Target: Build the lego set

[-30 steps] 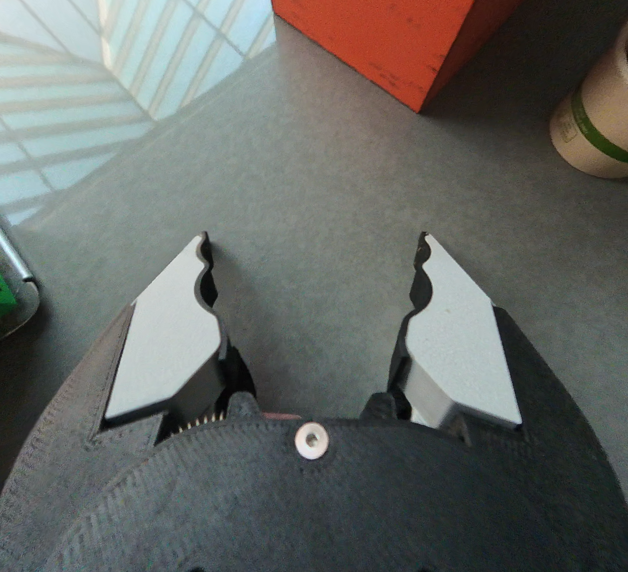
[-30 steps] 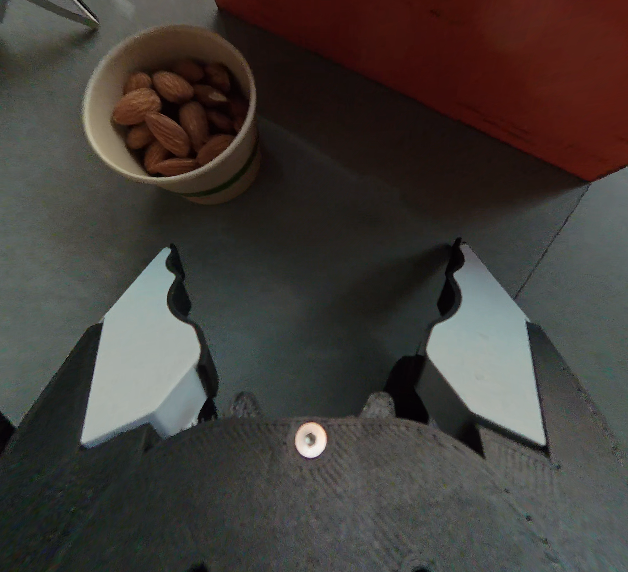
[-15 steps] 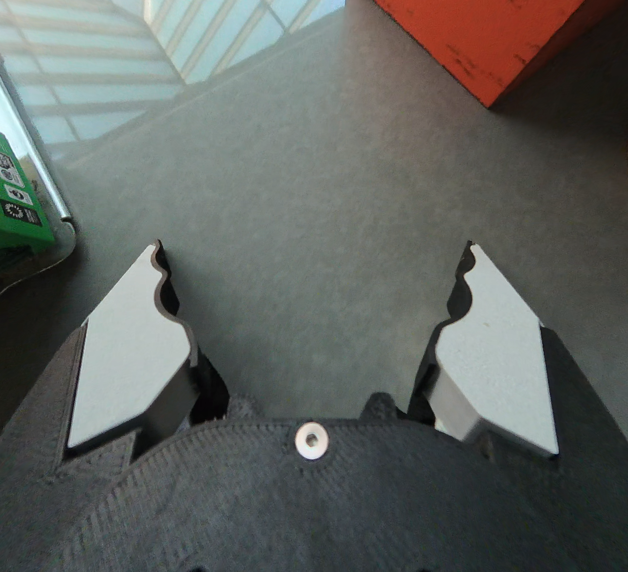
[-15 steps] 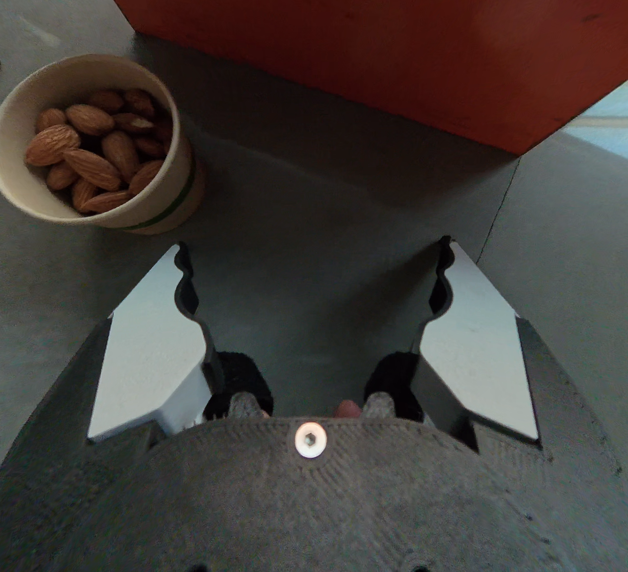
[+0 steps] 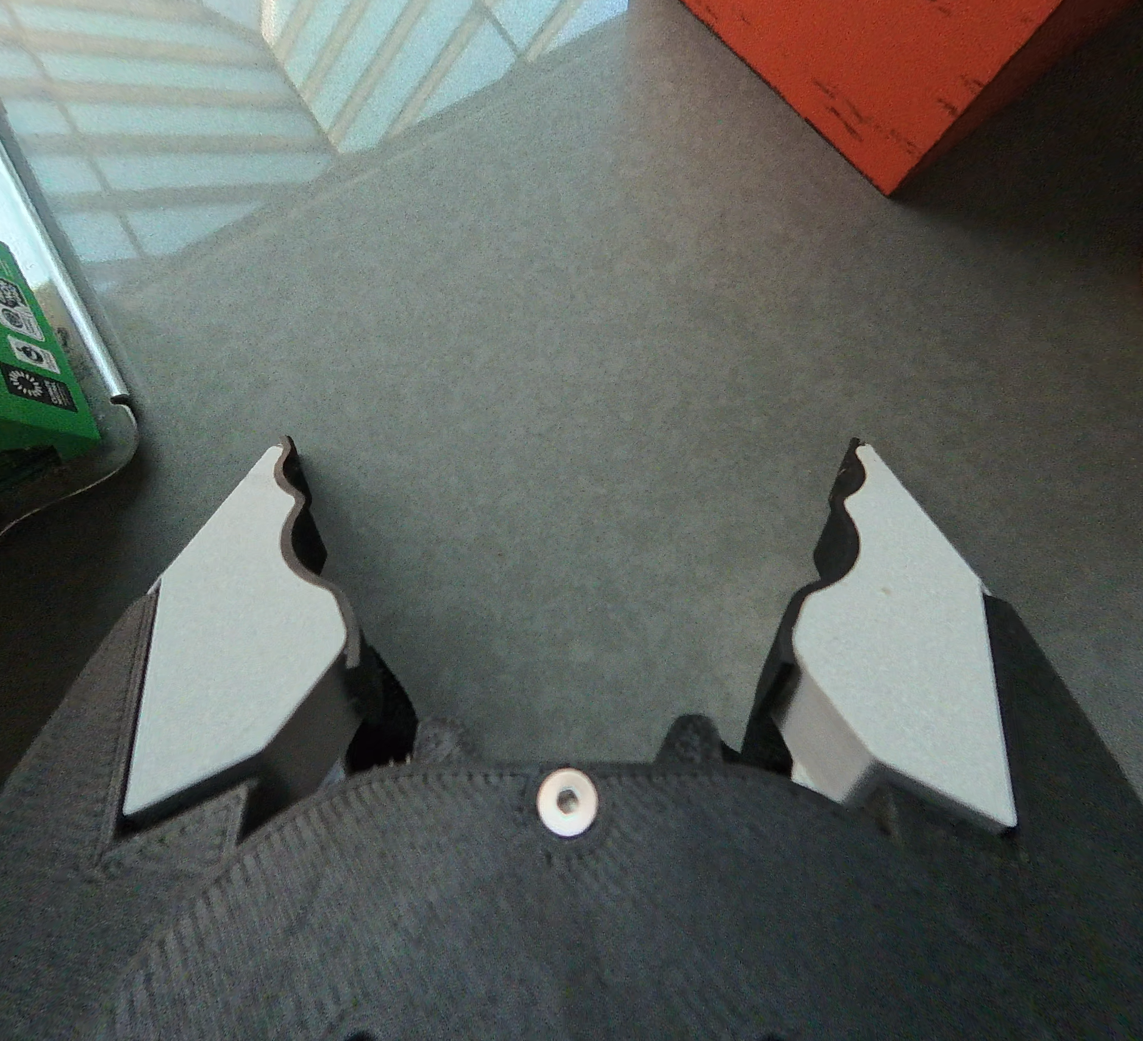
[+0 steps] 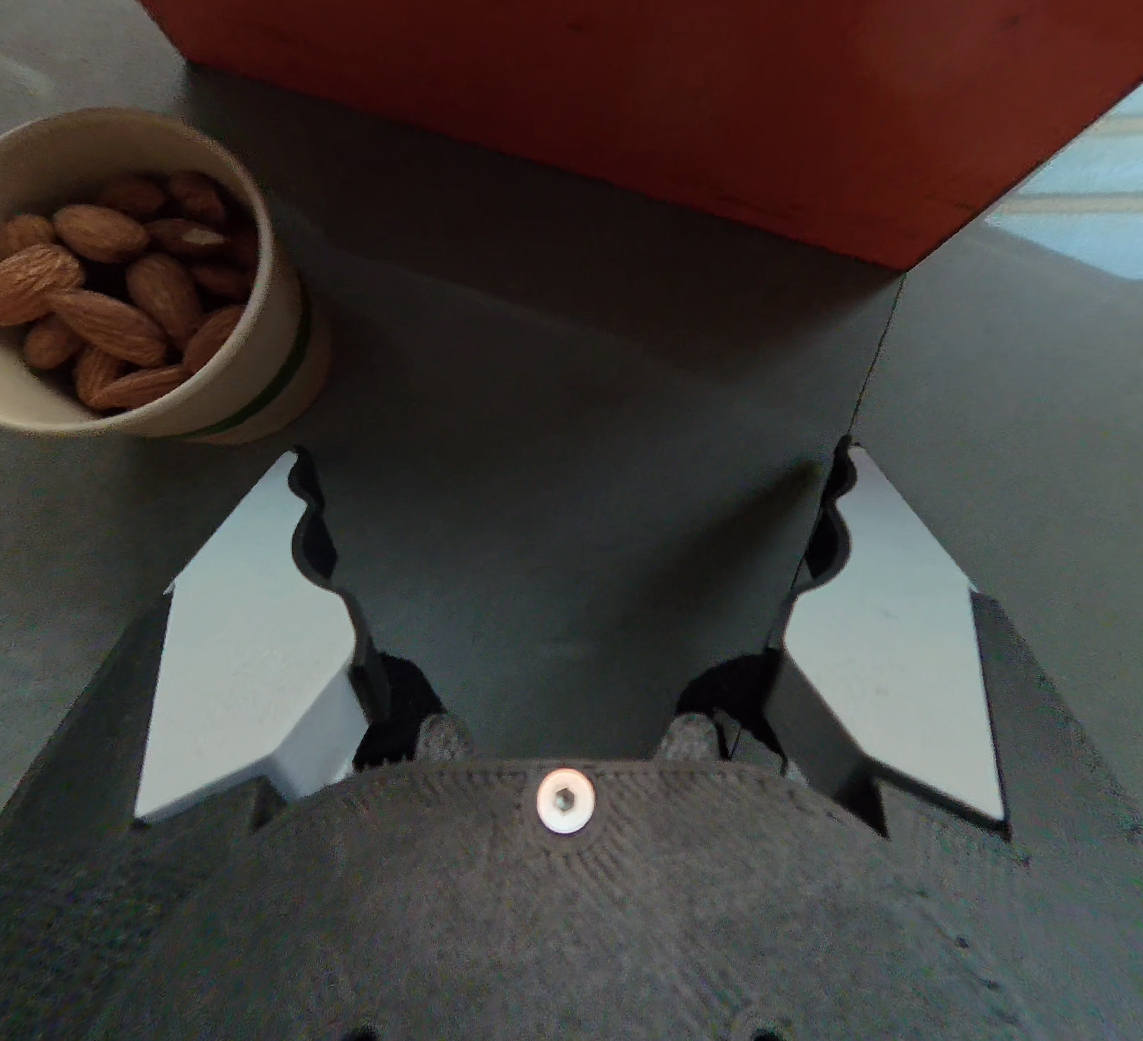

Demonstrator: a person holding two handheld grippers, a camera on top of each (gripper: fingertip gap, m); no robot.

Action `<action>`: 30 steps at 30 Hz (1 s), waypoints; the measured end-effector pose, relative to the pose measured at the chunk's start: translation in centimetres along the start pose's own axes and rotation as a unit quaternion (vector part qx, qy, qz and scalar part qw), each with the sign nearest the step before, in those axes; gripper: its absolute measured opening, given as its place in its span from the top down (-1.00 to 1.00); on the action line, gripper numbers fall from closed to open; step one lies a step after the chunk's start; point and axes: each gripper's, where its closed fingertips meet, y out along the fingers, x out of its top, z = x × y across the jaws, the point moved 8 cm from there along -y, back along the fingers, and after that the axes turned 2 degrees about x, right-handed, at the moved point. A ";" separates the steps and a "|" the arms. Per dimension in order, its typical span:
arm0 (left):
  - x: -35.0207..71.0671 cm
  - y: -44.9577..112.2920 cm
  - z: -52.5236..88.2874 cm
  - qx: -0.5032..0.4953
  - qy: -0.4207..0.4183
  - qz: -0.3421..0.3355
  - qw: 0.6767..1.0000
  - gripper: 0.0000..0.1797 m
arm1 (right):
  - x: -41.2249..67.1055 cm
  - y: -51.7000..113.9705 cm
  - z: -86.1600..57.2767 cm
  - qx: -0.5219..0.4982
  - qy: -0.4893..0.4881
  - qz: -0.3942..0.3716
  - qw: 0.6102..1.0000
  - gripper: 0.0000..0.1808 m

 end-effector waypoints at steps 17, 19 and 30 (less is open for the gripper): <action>0.0 0.0 -0.1 0.000 0.000 0.000 1.000 -0.75 | -0.7 -0.4 1.1 0.005 0.014 0.004 1.000 -0.68; 0.0 0.0 -0.1 0.000 0.000 0.000 1.000 -0.75 | -0.7 -0.4 1.1 0.006 0.013 0.004 1.000 -0.69; 0.0 0.0 -0.1 0.000 0.000 0.000 1.000 -0.75 | -0.3 0.0 1.0 0.007 0.012 0.006 1.000 -0.72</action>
